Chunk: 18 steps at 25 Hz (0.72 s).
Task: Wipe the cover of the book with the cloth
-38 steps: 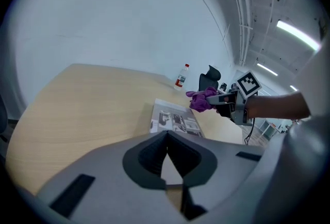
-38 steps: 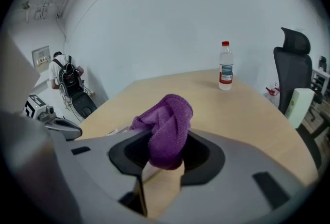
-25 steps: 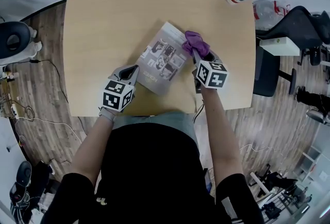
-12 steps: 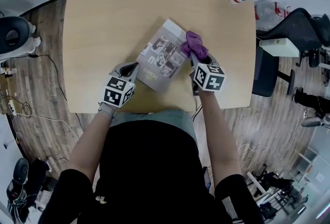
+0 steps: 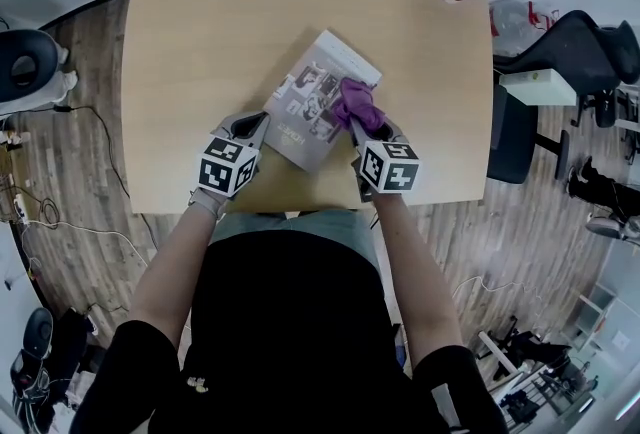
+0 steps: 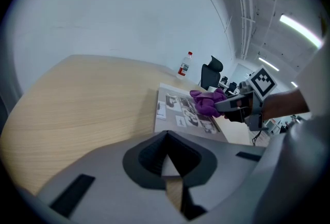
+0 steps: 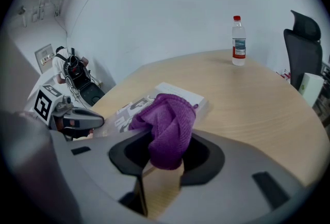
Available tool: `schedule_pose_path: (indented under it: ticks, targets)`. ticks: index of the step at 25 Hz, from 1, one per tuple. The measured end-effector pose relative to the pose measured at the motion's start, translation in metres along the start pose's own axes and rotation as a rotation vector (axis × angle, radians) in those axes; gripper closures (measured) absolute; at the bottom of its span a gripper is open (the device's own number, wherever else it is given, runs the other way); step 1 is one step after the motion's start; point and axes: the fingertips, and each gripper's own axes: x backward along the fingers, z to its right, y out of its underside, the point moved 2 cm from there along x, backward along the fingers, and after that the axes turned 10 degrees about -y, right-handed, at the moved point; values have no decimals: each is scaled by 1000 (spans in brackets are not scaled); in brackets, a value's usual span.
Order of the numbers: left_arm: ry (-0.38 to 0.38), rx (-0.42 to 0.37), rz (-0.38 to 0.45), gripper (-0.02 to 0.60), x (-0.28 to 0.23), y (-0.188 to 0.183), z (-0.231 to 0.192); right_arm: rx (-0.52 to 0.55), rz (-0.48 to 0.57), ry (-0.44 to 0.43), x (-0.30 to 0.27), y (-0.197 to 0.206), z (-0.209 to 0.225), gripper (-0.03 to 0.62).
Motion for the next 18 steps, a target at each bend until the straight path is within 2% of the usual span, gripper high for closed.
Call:
schedule_pose_path:
  ticks: [6,10,14,18]
  targets:
    - [-13,3,21,561,1,-1,0,13,-37,-57,8,29,-35,436]
    - [-14,68,37,561,1,0,-1,34,-74,-97,12,49,-57,436]
    - [-46,55,53,561,1,0,-1,57,-106,-125,15,63,-72,436]
    - [-64,96,69,561,0,0,-1,89,-146,-158,17,74,-84,436]
